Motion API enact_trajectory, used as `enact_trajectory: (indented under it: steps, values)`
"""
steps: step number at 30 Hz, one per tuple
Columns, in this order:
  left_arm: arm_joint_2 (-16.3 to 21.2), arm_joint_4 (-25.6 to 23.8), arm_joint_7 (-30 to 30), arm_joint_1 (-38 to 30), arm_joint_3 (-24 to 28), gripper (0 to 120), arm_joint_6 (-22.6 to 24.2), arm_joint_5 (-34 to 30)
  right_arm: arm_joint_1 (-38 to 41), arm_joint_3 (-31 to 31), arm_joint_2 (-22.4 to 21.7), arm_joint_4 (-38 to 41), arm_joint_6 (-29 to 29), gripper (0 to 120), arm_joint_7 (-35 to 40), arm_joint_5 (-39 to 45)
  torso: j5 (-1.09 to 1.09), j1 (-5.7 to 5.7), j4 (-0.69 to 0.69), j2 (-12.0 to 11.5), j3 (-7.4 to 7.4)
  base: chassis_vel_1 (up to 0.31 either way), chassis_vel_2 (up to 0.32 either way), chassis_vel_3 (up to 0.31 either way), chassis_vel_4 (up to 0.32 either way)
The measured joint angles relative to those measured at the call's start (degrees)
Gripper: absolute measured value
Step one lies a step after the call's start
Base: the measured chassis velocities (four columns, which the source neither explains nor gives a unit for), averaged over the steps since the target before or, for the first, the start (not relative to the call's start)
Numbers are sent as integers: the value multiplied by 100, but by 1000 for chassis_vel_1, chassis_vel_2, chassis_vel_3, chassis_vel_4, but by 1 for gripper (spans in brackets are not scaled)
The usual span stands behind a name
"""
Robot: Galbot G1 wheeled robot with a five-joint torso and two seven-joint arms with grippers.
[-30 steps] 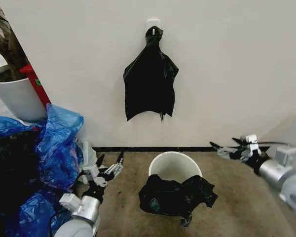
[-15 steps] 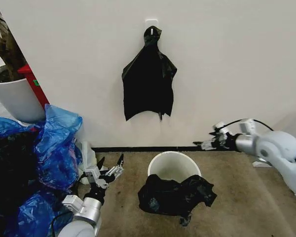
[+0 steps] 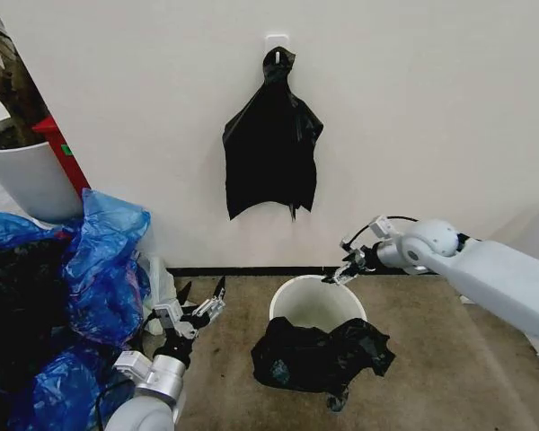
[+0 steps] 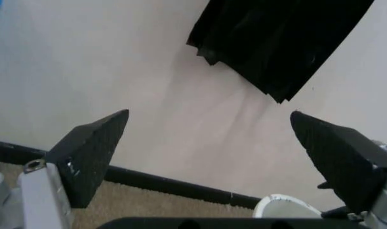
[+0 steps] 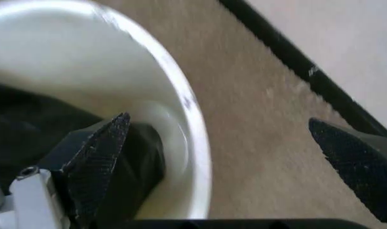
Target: Place the garbage bag over the trash bin.
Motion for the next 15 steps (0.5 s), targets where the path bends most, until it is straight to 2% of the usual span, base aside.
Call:
enact_trajectory:
  steps: [1,5,8,15]
  values:
    - [-11,19,18,-18,15,100,0,-1,348,-401,119,-201,1,100,-96,-35,-2,0,-1,0,-1,0,0,0,0]
    - [-43,50,51,-35,40,100,0,6,724,-885,328,-506,2,100,-207,-72,-2,0,0,0,0,0,0,0,0]
    - [-89,93,106,-68,64,100,0,13,977,-1362,708,-897,5,100,-393,-397,0,0,1,0,0,0,0,0,0]
    - [-87,145,149,-136,83,100,-5,10,894,-1632,1191,-1256,9,100,-466,-604,0,0,1,0,0,0,0,0,0]
